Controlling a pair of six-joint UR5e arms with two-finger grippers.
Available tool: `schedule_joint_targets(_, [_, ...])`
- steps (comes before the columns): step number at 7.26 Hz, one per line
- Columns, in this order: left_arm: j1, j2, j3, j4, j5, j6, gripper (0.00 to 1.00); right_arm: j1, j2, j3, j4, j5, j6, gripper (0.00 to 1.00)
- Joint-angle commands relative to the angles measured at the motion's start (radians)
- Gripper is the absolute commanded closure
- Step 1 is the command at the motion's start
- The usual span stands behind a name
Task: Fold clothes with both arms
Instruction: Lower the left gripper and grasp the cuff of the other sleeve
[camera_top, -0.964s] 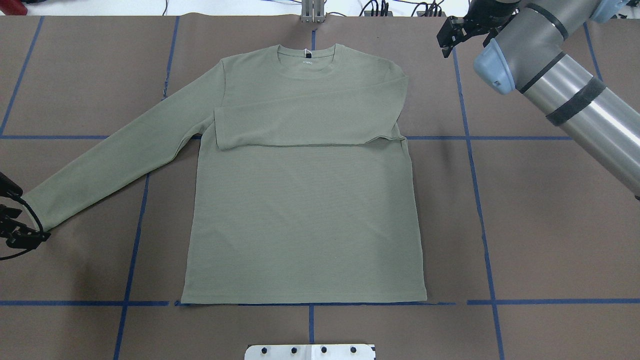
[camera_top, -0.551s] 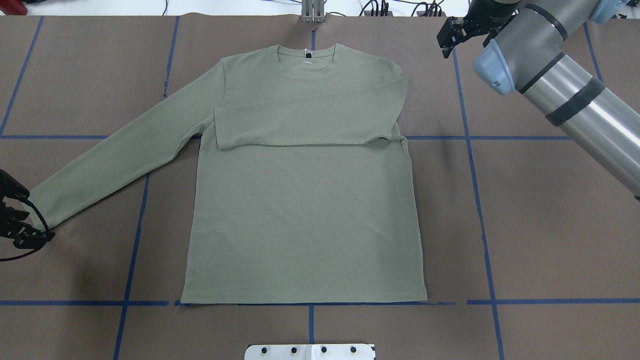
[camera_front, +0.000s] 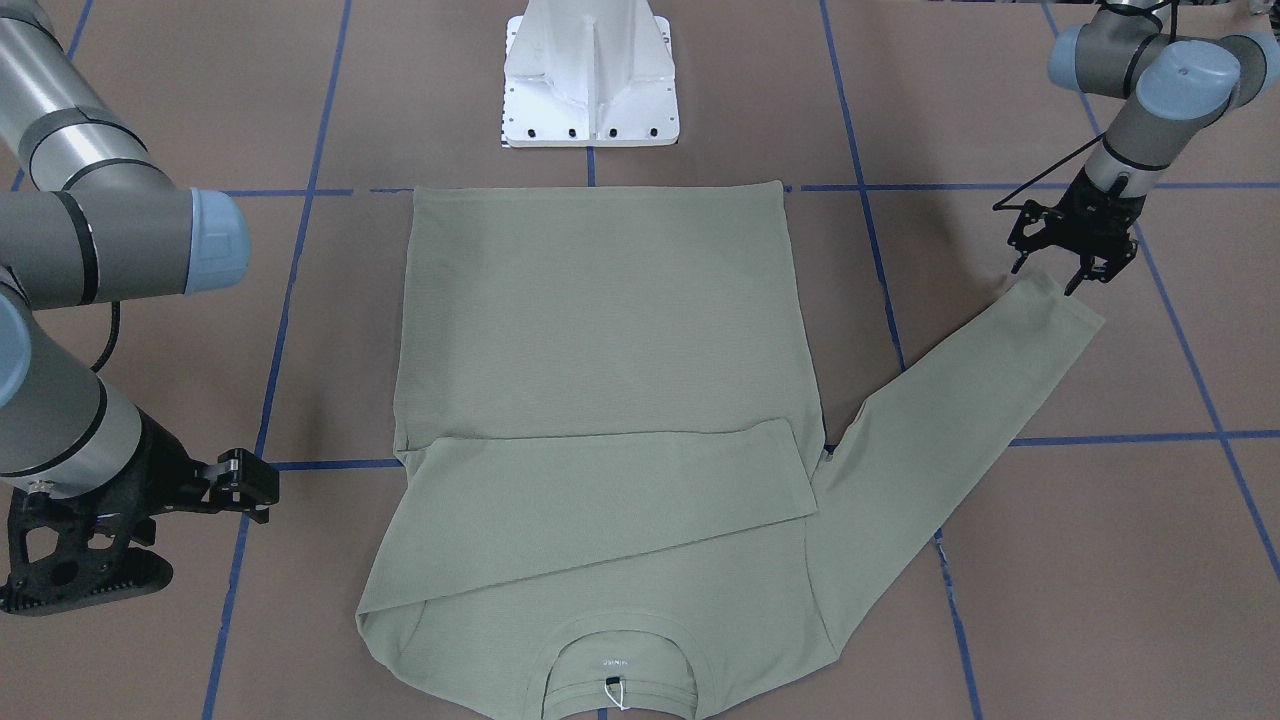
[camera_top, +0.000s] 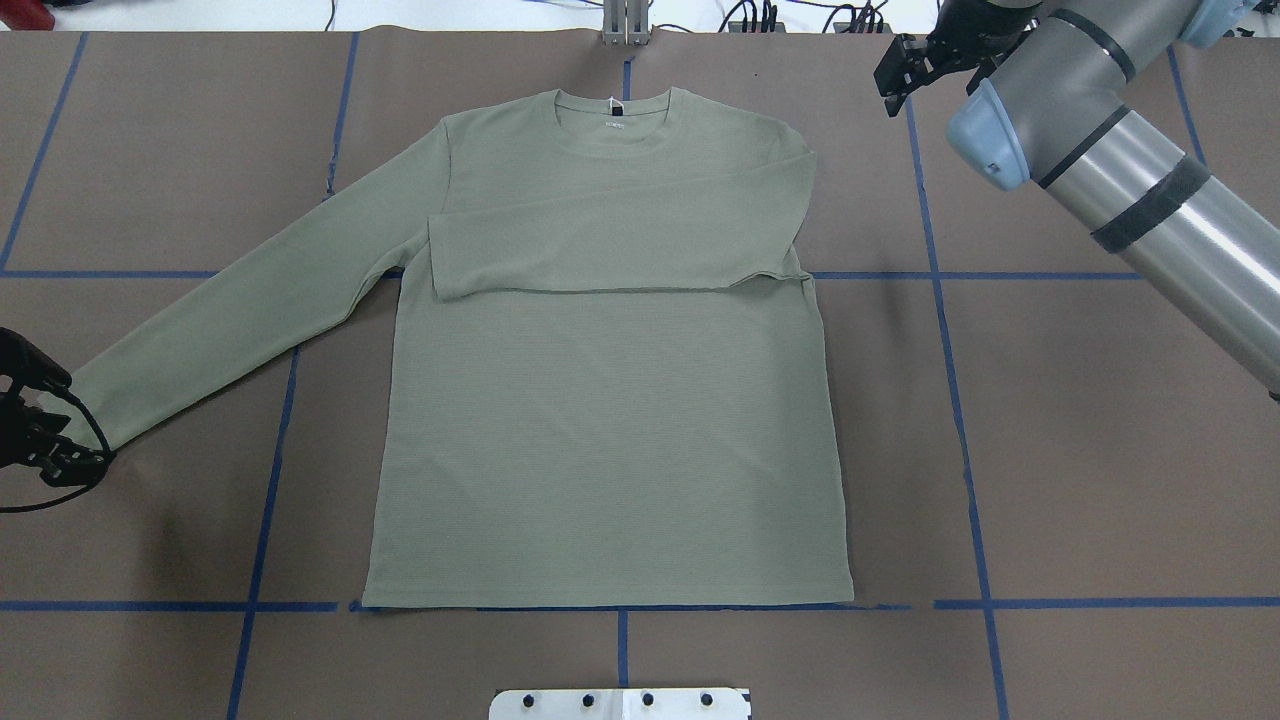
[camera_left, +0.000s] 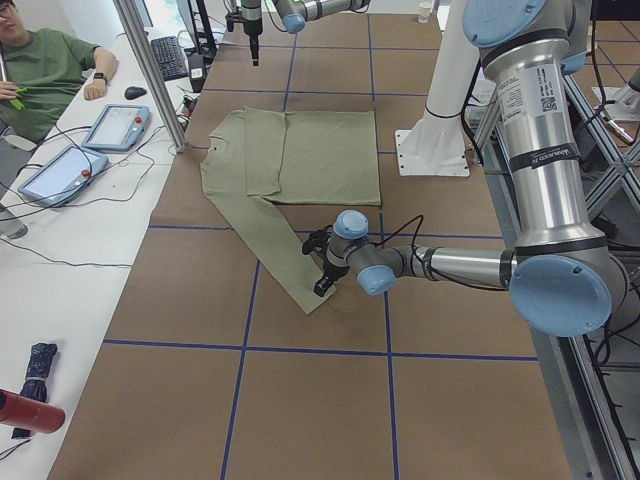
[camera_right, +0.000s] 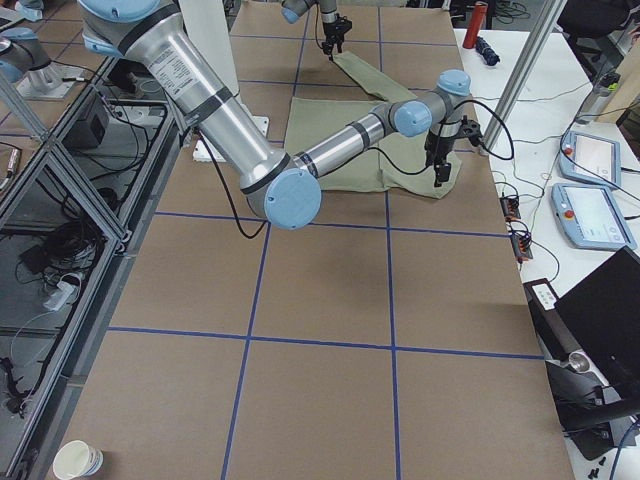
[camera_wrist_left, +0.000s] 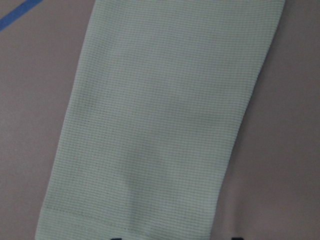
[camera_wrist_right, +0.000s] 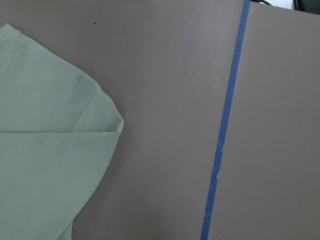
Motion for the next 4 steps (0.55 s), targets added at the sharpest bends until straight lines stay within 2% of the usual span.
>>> schedule_joint_targets(1, [0.0,0.002,-0.001,0.0,0.001,0.001,0.31,0.0,-0.001,0.002,-0.001,-0.001,0.001,0.0])
schedule_joint_targets(4, [0.002,0.007,0.001,0.001,0.001,0.004,0.34,0.0,-0.002,0.002,0.001,-0.001,0.002,0.0])
